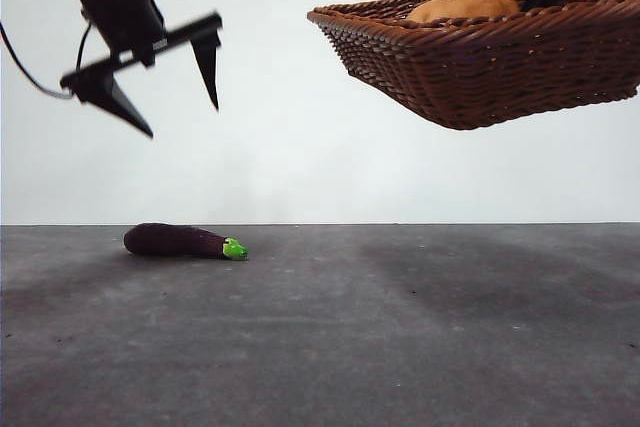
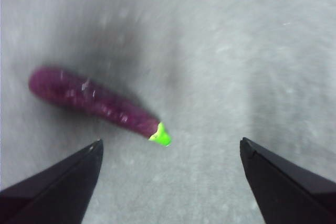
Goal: Help me put the vegetables on the table into the basket
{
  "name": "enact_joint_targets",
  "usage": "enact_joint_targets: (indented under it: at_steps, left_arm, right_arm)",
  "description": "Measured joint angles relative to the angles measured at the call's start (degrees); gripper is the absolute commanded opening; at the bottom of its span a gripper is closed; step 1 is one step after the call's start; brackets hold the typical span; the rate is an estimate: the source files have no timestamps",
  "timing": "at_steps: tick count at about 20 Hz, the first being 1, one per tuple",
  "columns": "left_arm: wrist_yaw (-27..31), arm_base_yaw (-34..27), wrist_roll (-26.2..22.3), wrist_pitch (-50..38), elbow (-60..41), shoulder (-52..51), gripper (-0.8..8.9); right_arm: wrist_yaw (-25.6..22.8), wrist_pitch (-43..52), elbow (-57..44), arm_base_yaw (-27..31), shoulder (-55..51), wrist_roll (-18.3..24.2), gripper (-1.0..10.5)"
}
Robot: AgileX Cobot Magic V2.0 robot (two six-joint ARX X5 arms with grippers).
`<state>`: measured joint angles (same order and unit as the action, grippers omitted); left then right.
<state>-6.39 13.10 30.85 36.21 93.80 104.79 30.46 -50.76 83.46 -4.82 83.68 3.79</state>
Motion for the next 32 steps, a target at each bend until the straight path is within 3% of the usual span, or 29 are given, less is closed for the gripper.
enact_joint_targets:
  at_steps: [8, 14, 16, 18, 22, 27, 29, 32]
  left_arm:
    - [-0.2, -2.5, 9.1, -5.4, 0.0, 10.2, 4.35]
    - [-0.5, -2.5, 10.3, -8.5, 1.5, 14.4, 4.35]
    - [-3.0, -2.6, 5.7, -8.4, 1.5, 14.6, 4.36]
    - [-4.1, -2.6, -6.5, -5.4, 2.2, 14.3, 4.36]
    - [-0.1, -2.6, -44.4, 2.3, 8.2, 13.8, 4.36]
    - [1.4, -2.7, -85.5, 4.7, 10.0, 13.7, 4.36]
    - [-2.1, -3.2, -96.1, 4.6, 10.0, 13.7, 4.36]
    - [-6.3, -5.3, -103.5, 3.0, 10.0, 13.7, 4.36]
  right_arm:
    - [0.3, -0.4, 0.0, 0.0, 0.0, 1.5, -0.1]
    - [2.2, -0.4, 0.0, 0.0, -0.1, 2.7, -0.1]
    - [2.2, -0.4, 0.0, 0.0, -0.1, 2.9, -0.1]
    - [2.2, -0.3, 0.0, 0.0, -0.1, 2.9, -0.1]
    - [2.2, 0.1, 0.0, 0.0, -0.1, 2.9, -0.1]
    - [2.2, -0.6, 0.0, 0.0, -0.1, 3.8, -0.1]
    - [2.2, -0.6, 0.0, 0.0, -0.1, 4.1, -0.1]
    - [2.2, -0.6, 0.0, 0.0, -0.1, 4.5, -0.1]
